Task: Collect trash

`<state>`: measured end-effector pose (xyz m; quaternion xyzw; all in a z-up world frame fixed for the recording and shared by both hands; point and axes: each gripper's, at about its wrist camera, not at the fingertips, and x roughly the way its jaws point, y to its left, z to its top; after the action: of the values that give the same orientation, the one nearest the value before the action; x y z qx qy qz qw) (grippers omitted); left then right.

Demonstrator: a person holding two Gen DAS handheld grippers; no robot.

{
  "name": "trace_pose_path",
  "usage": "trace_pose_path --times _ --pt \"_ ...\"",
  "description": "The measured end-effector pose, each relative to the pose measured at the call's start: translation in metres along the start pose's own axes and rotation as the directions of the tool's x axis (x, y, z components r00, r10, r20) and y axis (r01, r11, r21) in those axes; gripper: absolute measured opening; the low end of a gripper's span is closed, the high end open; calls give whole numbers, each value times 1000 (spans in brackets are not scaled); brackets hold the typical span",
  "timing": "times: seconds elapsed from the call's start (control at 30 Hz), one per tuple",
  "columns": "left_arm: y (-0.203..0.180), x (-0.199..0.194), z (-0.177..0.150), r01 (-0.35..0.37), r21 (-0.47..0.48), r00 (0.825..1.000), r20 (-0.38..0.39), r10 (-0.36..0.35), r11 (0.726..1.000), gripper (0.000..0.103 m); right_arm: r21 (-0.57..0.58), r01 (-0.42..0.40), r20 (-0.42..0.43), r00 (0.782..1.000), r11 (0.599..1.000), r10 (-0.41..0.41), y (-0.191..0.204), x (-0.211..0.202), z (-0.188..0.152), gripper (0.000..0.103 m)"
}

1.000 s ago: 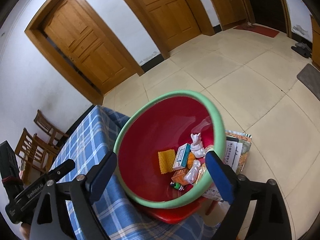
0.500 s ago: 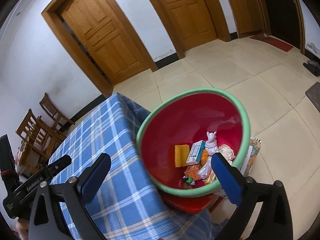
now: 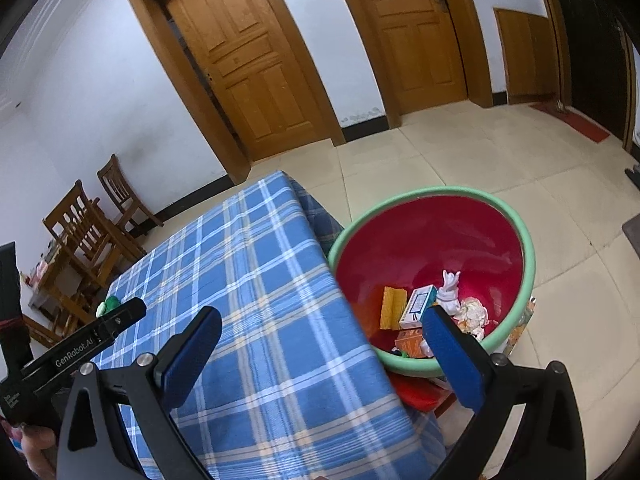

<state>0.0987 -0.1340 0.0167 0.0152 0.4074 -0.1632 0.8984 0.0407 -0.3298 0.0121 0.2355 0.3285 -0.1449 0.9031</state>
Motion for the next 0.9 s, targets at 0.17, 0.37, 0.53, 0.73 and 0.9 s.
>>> trace_pose_path --times 0.17,0.37,0.53,0.73,0.9 --pt "15 -9 -5 -38 -26 999 10 39 999 82 -43 -3 5 1000 999 3 18 -2 -6 102" --pt "30 -19 -10 -63 -59 998 17 65 996 82 -79 -1 5 1000 997 1 34 -5 -12 102" --pt "38 -26 -14 -83 -74 996 22 85 994 82 -96 -7 2 1000 995 7 43 -7 -16 102" --pt "44 -32 -16 -95 -92 995 32 98 991 82 -110 -13 6 1000 994 14 48 -11 -17 102" --pt "47 -37 -18 -99 -101 994 38 104 990 82 -110 -15 2 1000 994 15 49 -11 -18 102"
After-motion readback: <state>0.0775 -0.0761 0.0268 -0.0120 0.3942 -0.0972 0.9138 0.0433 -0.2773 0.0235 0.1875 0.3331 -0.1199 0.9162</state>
